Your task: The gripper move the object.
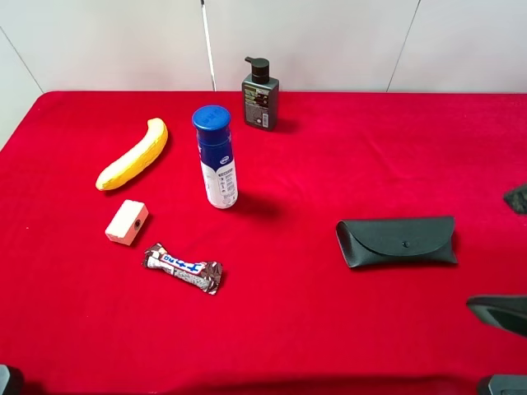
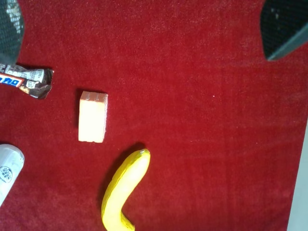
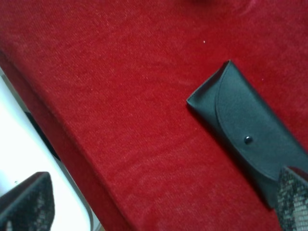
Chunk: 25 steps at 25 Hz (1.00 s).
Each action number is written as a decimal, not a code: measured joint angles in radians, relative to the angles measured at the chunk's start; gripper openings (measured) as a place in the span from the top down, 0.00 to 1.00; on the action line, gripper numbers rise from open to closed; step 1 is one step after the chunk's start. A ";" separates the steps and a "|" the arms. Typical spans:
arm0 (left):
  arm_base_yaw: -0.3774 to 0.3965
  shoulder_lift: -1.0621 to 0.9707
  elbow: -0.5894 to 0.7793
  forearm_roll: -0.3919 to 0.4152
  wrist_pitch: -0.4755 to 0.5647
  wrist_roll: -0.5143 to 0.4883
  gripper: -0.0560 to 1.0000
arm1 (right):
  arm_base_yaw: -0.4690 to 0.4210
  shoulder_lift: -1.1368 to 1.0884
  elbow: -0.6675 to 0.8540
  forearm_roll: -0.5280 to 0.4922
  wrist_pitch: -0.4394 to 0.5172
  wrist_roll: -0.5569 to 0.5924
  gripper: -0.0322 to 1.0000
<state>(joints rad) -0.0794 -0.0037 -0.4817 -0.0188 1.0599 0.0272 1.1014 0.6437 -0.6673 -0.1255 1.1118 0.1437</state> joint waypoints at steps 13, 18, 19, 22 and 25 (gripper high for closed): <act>0.000 0.000 0.000 0.000 0.000 0.000 0.02 | 0.000 -0.227 0.158 0.001 -0.063 0.061 0.30; 0.000 0.000 0.000 0.000 0.000 0.000 0.02 | -0.004 -0.254 0.165 -0.041 -0.073 0.107 0.30; 0.000 0.000 0.000 0.000 0.000 0.000 0.02 | -0.015 -0.260 0.166 -0.047 -0.073 0.119 0.30; 0.000 0.000 0.000 0.000 0.000 0.000 0.02 | -0.085 -0.269 0.166 -0.059 -0.073 0.131 0.30; 0.000 0.000 0.000 0.000 0.000 0.000 0.02 | -0.193 -0.271 0.166 -0.061 -0.073 0.131 0.30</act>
<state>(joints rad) -0.0794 -0.0037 -0.4817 -0.0188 1.0599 0.0272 0.9081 0.3723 -0.5015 -0.1863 1.0388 0.2749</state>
